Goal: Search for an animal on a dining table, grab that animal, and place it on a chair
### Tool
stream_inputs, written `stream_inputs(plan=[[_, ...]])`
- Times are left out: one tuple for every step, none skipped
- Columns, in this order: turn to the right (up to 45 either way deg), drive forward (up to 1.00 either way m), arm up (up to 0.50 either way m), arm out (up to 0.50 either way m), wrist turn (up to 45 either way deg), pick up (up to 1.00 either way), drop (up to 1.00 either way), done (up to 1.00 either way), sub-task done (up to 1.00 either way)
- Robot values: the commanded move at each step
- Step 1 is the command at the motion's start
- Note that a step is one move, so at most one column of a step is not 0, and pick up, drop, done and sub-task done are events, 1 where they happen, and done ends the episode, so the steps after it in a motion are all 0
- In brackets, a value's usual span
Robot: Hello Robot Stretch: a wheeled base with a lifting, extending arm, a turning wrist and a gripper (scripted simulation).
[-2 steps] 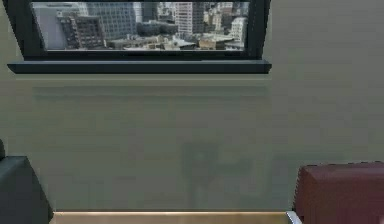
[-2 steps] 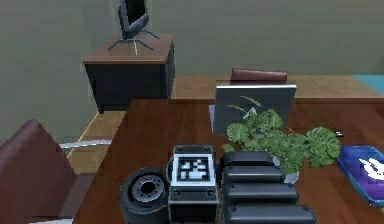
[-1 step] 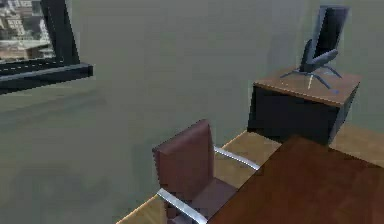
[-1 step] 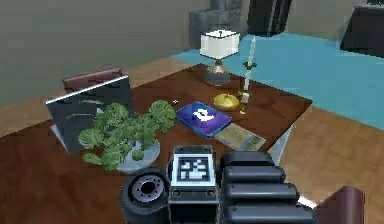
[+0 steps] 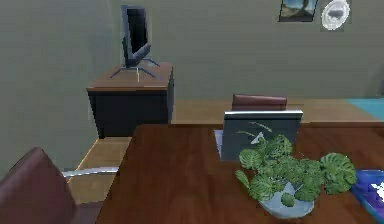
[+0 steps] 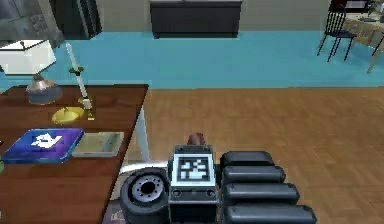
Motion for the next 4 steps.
stream_inputs(plan=[[45.0, 0.0, 0.0, 0.0, 0.0, 0.0, 0.0, 0.0, 0.0], [9.0, 0.0, 0.0, 0.0, 0.0, 0.0, 0.0, 0.0, 0.0], [-45.0, 0.0, 0.0, 0.0, 0.0, 0.0, 0.0, 0.0, 0.0], [-45.0, 0.0, 0.0, 0.0, 0.0, 0.0, 0.0, 0.0, 0.0]])
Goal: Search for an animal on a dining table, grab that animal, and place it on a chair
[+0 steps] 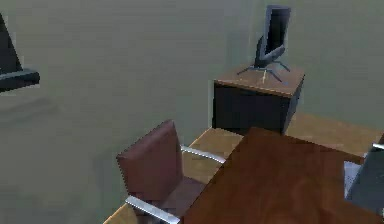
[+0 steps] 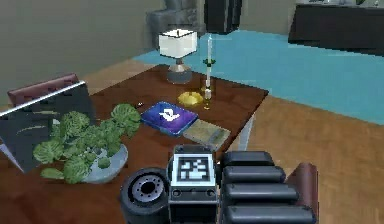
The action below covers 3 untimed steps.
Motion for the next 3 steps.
stream_inputs(plan=[[-30.0, 0.0, 0.0, 0.0, 0.0, 0.0, 0.0, 0.0, 0.0], [45.0, 0.0, 0.0, 0.0, 0.0, 0.0, 0.0, 0.0, 0.0], [45.0, 0.0, 0.0, 0.0, 0.0, 0.0, 0.0, 0.0, 0.0]])
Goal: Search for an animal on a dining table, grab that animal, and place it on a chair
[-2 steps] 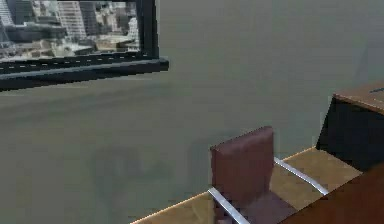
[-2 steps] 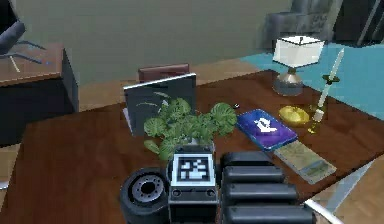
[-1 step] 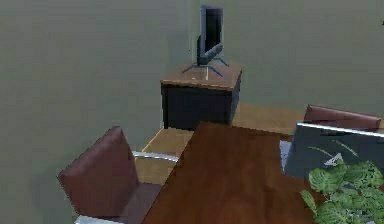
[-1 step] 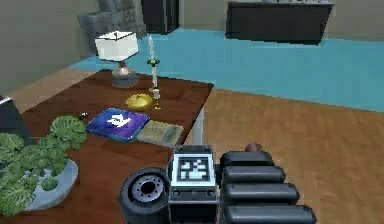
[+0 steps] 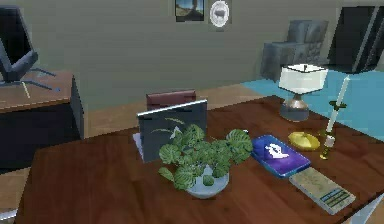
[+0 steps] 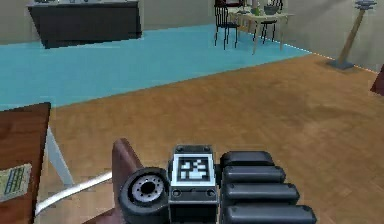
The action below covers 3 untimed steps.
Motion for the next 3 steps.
stream_inputs(plan=[[9.0, 0.0, 0.0, 0.0, 0.0, 0.0, 0.0, 0.0, 0.0], [-45.0, 0.0, 0.0, 0.0, 0.0, 0.0, 0.0, 0.0, 0.0], [-36.0, 0.0, 0.0, 0.0, 0.0, 0.0, 0.0, 0.0, 0.0]])
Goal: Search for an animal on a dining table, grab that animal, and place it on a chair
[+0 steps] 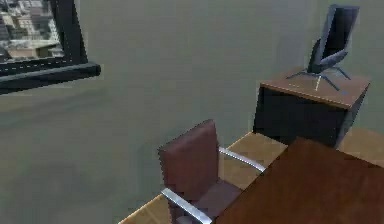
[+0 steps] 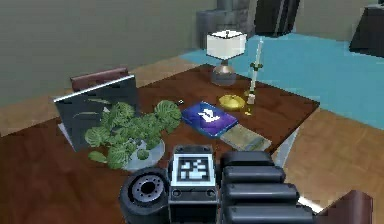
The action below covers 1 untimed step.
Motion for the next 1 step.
stream_inputs(plan=[[45.0, 0.0, 0.0, 0.0, 0.0, 0.0, 0.0, 0.0, 0.0]])
